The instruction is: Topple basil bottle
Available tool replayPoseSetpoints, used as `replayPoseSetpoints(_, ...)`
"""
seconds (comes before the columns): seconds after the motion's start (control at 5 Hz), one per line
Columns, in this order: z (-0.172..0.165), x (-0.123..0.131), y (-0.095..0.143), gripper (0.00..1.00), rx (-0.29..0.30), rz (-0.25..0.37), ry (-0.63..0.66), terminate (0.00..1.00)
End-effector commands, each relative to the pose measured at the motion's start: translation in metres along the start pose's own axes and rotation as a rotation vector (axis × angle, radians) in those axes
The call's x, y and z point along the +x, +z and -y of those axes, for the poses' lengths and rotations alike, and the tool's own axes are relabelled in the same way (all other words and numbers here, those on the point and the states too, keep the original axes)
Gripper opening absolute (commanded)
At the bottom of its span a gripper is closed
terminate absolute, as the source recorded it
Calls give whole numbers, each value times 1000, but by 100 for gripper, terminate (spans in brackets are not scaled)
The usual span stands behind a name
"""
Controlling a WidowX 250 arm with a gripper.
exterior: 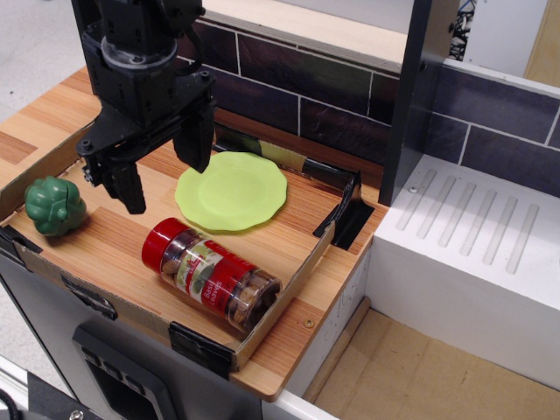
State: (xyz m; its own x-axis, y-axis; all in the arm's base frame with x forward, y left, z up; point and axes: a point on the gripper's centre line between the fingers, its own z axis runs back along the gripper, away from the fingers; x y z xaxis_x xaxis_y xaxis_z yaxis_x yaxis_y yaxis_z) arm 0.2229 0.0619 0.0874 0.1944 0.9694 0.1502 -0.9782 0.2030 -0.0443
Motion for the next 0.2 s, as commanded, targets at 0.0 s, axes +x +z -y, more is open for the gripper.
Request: replayPoseSetpoints(0.0,10,6,12,100,-39,20,9,100)
